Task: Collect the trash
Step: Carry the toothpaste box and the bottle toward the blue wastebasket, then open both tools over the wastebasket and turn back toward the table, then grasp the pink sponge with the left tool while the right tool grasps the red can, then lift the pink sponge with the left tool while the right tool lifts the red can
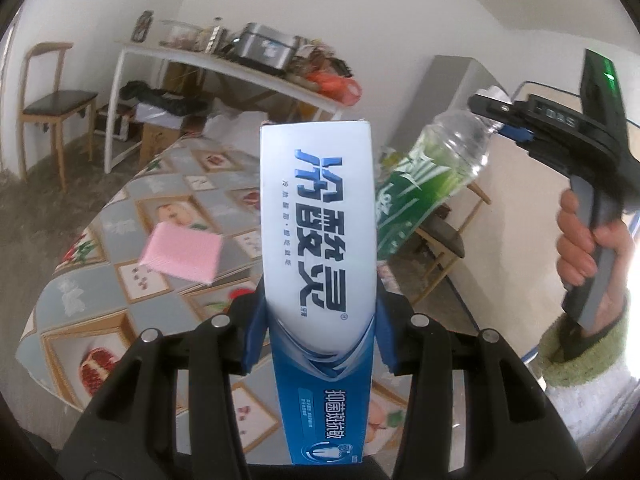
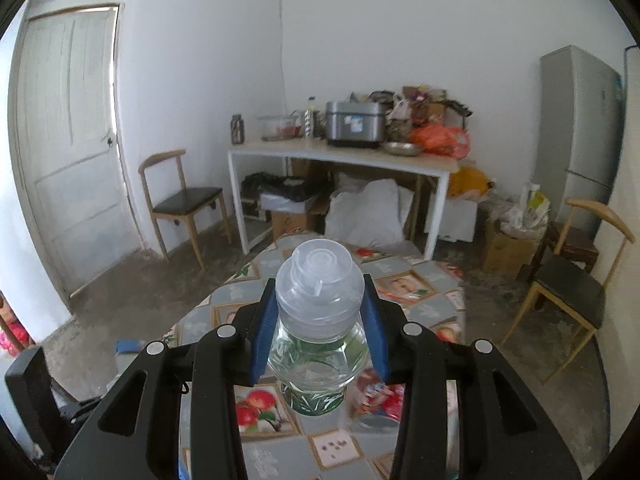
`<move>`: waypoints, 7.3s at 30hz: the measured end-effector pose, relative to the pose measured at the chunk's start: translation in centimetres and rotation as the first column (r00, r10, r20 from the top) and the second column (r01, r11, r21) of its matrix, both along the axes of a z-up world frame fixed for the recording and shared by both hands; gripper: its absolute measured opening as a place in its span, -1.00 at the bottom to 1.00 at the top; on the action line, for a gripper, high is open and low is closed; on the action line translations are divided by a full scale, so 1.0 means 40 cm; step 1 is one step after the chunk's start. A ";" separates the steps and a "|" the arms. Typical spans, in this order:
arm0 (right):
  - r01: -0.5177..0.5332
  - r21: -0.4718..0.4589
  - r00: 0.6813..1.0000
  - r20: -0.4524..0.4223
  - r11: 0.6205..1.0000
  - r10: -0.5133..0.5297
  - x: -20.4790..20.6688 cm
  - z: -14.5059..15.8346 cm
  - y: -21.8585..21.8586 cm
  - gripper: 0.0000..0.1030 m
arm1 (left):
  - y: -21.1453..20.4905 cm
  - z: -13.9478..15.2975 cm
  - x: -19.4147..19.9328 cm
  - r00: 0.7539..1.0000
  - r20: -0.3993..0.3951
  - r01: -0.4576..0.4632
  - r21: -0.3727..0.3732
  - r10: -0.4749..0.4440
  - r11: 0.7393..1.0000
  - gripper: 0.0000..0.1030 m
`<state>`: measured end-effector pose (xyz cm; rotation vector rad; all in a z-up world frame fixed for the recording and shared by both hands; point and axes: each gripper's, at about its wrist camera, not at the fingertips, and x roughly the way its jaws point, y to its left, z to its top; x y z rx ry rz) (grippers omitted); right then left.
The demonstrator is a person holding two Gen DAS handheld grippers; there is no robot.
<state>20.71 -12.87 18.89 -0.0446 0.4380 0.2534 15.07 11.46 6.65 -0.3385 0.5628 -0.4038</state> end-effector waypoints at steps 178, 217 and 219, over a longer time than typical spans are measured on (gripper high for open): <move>0.105 0.305 0.834 -0.546 0.946 0.083 0.282 -0.543 -0.199 0.19 | 0.148 -0.317 0.086 0.846 -0.534 -0.048 -0.092 -0.009 0.995 0.77; 0.012 0.276 0.713 -0.676 0.961 0.185 0.016 -0.665 -0.059 0.19 | 0.047 -0.342 0.163 0.843 -0.528 0.280 0.270 -0.102 0.921 0.79; 0.007 0.259 0.722 -0.669 0.966 0.174 0.017 -0.663 -0.049 0.19 | 0.048 -0.331 0.175 0.855 -0.513 0.247 0.280 -0.073 0.928 0.79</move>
